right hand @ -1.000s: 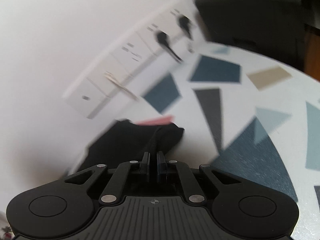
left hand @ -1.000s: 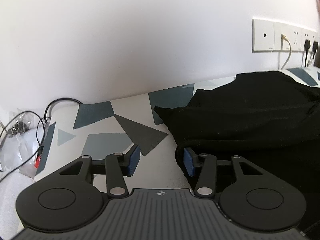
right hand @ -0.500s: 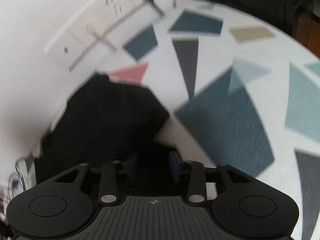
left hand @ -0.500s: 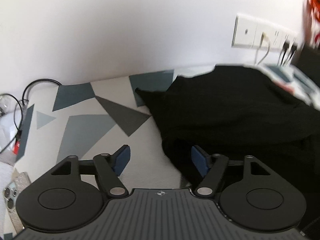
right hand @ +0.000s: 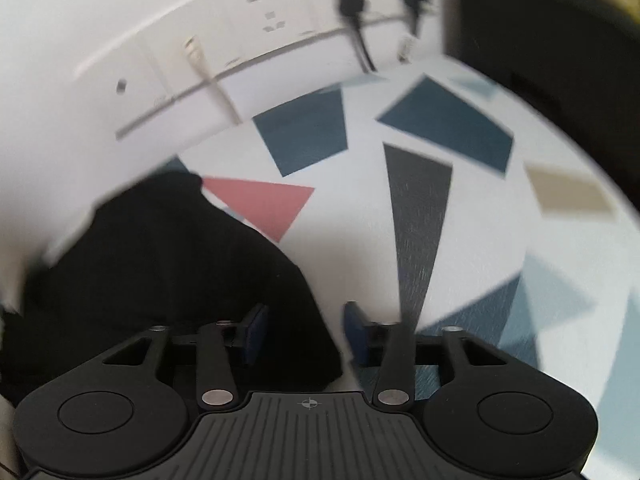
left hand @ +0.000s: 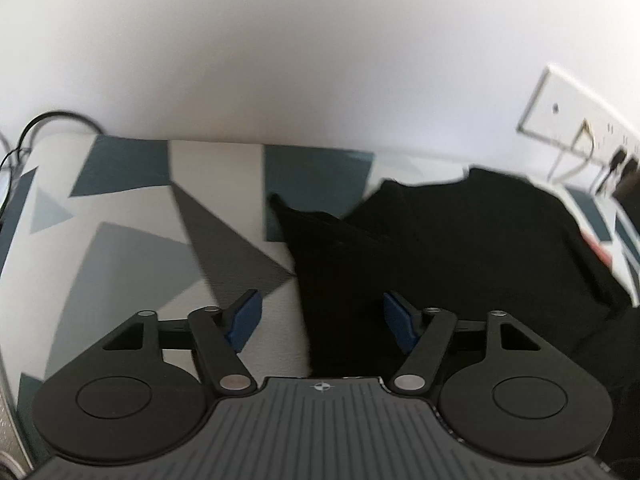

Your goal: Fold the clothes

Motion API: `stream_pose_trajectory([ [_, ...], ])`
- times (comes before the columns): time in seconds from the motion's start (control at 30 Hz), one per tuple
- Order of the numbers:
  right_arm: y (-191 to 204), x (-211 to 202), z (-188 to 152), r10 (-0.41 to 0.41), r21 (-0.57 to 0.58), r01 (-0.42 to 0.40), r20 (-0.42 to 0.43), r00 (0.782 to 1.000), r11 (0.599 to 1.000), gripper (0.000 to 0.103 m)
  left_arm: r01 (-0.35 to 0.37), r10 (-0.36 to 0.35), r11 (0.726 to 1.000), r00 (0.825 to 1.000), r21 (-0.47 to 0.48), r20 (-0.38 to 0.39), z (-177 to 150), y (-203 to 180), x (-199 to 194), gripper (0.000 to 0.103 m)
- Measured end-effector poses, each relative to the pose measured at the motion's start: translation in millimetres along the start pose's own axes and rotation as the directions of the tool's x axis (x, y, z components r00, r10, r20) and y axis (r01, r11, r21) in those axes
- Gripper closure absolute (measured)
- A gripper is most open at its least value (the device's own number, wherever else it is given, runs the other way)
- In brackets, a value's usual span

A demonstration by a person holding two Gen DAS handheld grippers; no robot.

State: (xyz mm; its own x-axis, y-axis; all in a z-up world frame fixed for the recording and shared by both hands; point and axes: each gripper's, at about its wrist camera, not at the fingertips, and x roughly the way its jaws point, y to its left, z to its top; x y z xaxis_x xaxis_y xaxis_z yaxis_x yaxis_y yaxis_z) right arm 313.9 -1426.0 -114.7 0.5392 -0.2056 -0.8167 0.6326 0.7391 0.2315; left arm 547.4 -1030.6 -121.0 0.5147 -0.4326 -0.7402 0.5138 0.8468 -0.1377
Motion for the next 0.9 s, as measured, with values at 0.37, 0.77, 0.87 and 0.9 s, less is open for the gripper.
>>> stream_pose_trajectory([
  [0.37, 29, 64, 69, -0.178, -0.183, 0.208, 0.167, 0.97, 0.961, 0.1, -0.04, 0.042, 0.998, 0.999, 0.049, -0.031, 4, -22, 14, 0.057],
  [0.77, -8, 26, 51, -0.034, 0.038, 0.025, 0.273, 0.961, 0.999, 0.065, -0.022, 0.022, 1.0, 1.0, 0.018, -0.02, 1, -16, 11, 0.05],
  [0.87, -18, 17, 32, 0.078, 0.097, -0.098, 0.193, 0.978, 0.99, 0.066, -0.026, 0.026, 0.998, 1.0, 0.053, -0.003, 0, -21, 6, 0.056],
  [0.9, -18, 19, 27, 0.103, 0.097, -0.12, 0.16, 0.982, 0.988, 0.066, -0.028, 0.028, 0.997, 1.0, 0.068, 0.003, -1, -23, 3, 0.056],
])
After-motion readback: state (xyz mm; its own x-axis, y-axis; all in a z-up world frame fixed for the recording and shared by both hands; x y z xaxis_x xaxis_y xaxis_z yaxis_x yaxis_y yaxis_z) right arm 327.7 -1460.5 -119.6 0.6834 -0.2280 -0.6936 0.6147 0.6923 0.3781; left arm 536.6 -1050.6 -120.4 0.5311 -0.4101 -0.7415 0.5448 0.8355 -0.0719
